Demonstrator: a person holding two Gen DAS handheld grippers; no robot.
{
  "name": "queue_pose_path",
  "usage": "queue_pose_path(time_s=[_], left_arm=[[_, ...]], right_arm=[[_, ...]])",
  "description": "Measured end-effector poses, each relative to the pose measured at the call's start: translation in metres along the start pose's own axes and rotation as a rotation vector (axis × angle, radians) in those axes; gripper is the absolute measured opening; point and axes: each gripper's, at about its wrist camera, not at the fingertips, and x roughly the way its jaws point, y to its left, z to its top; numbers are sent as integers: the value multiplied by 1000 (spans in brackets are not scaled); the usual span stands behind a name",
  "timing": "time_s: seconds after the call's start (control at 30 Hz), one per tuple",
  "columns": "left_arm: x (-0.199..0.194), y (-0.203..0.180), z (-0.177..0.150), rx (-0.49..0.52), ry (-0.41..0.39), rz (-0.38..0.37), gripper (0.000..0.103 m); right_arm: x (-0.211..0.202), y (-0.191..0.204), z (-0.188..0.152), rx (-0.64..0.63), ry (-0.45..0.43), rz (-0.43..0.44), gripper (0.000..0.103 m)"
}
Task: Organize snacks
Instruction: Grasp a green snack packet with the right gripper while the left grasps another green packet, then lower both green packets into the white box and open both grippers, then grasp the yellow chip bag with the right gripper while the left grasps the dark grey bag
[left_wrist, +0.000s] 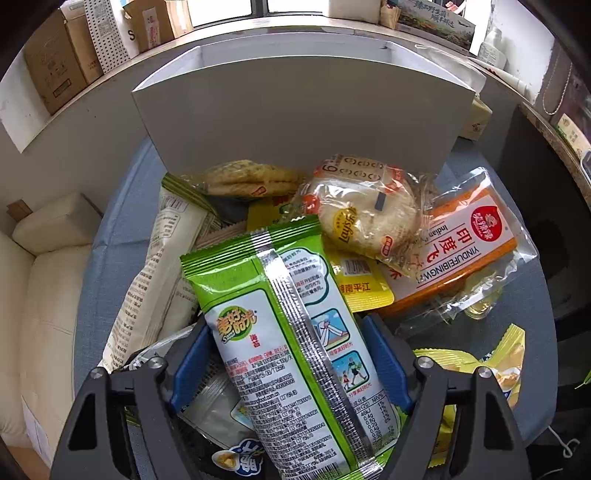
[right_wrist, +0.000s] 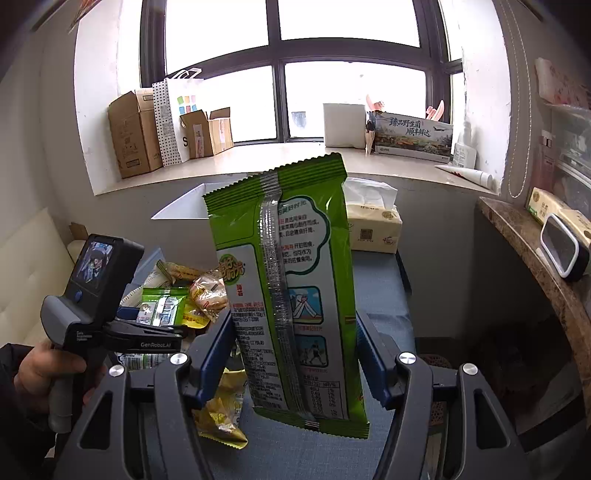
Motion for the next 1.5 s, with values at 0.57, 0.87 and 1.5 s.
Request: queue_pose_path(time_s=[0.57, 0.87, 1.5], left_arm=[[-124, 52, 79, 65, -394, -155, 82], [-101, 69, 199, 60, -447, -117, 82], [-63, 61, 196, 197, -434, -129, 103]], right_arm=[[65, 1, 50, 165, 44, 215, 68], [158, 4, 167, 204, 42, 211, 68], [216, -13, 182, 293, 113, 199, 103]])
